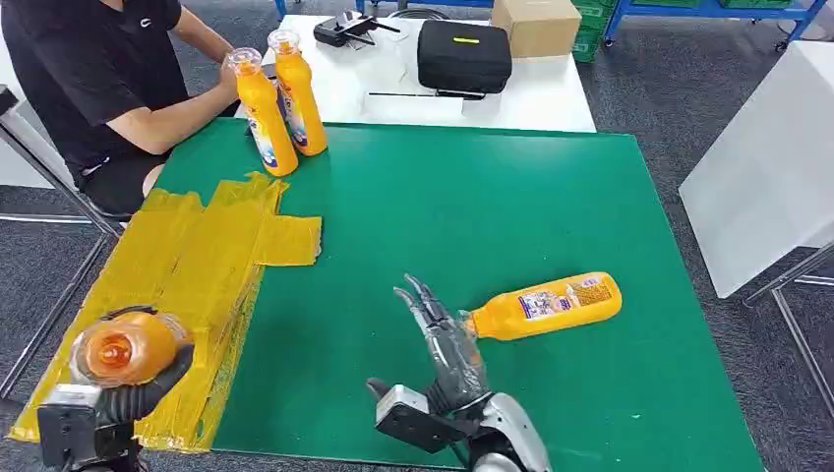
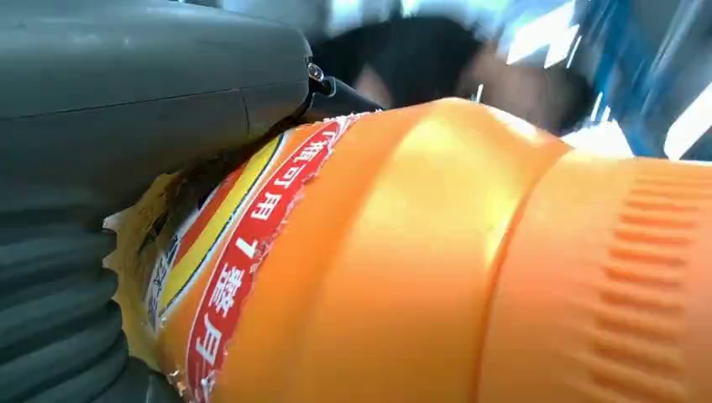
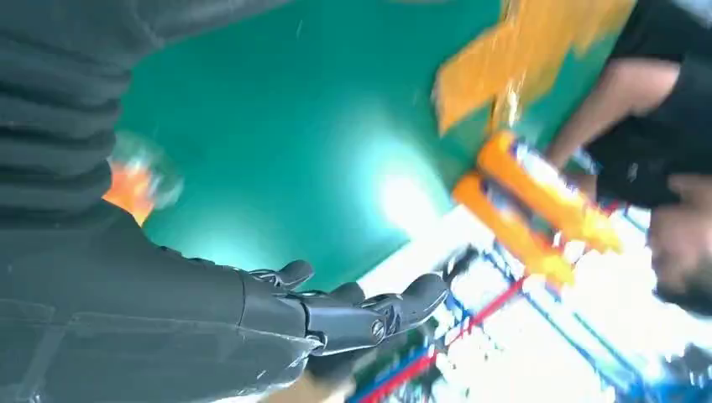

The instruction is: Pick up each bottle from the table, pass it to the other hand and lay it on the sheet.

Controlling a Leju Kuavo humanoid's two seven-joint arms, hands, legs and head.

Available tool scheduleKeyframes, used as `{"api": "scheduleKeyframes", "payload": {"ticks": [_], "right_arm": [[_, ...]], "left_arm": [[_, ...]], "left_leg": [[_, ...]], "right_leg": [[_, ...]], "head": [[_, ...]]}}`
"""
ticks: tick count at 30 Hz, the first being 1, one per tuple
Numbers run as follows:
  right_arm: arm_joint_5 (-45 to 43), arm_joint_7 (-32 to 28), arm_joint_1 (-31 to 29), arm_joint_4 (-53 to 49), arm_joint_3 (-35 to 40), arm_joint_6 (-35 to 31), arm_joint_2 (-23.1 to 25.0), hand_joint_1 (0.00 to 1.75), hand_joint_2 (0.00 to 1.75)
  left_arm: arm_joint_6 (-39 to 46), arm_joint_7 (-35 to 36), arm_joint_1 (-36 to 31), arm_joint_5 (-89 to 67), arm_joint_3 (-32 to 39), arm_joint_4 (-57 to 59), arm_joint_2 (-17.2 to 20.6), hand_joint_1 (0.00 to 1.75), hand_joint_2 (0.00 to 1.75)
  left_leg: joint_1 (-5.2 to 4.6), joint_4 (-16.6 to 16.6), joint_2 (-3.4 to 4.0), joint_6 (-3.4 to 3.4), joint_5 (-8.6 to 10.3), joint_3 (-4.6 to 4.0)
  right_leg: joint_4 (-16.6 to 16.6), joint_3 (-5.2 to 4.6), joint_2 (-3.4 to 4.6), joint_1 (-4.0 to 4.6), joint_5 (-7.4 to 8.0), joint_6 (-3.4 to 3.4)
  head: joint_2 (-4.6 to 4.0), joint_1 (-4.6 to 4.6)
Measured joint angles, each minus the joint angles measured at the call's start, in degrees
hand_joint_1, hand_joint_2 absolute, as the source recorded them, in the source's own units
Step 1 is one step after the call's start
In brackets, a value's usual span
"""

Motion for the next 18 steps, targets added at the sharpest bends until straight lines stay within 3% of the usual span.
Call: {"api": "scheduleKeyframes", "payload": {"ticks": [7,18], "right_arm": [[-1.62,0.37,0.56,-5.95,-7.59,0.39,-4.31,0.00,1.75],[-2.08,0.55,0.56,-7.57,-10.85,0.59,-6.47,0.00,1.75]], "left_arm": [[22.61,0.41,-0.43,-21.14,-2.36,0.34,-1.10,1.75,1.75],[27.52,3.35,-0.92,-27.41,-5.34,3.47,-0.79,1.75,1.75]], "left_leg": [[-0.02,0.01,0.00,0.01,0.01,0.02],[-0.01,0.00,0.02,0.01,0.00,0.03]], "right_leg": [[0.00,0.04,-0.02,-0.01,0.00,0.01],[0.00,0.02,0.00,0.00,0.01,0.02]], "head": [[0.00,0.02],[0.00,-0.02]]}}
